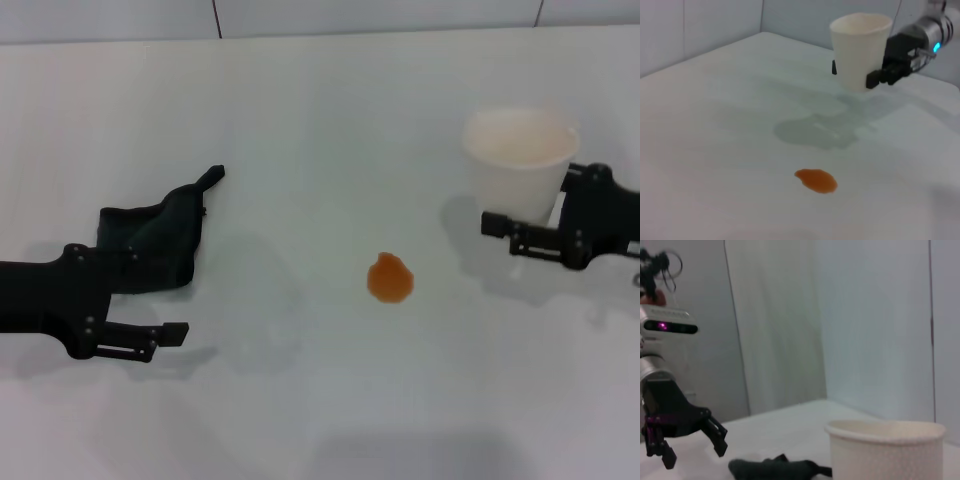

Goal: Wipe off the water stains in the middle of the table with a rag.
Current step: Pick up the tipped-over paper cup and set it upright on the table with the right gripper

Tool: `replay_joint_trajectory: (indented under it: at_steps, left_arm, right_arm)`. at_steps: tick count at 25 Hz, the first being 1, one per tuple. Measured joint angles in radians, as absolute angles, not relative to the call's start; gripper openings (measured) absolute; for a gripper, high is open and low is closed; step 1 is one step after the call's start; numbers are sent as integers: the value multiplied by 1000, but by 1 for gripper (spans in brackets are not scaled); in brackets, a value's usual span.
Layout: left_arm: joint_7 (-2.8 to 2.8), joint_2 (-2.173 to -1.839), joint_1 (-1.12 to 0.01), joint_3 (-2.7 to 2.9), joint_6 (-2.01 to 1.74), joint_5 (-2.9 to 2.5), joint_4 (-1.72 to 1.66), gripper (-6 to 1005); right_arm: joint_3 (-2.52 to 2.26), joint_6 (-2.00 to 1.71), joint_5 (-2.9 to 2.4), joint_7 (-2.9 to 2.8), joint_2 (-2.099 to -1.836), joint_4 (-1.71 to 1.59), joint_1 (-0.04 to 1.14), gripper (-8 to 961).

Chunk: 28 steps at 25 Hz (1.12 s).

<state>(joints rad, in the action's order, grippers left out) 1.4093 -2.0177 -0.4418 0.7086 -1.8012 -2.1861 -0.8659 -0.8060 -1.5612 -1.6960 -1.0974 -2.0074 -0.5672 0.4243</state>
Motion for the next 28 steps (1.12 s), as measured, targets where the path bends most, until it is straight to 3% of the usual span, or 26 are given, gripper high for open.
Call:
replay_joint_trajectory:
  at_steps: [11, 28]
  left_arm:
    - [1404, -2020, -442, 709, -1795, -2187, -865, 878]
    - [1435, -2020, -446, 708, -1789, -2188, -869, 878]
  right_arm:
    - [-804, -1443, -1436, -561, -2018, -147, 432, 683]
    - [-804, -1297, -1344, -341, -2028, -2, 438, 690]
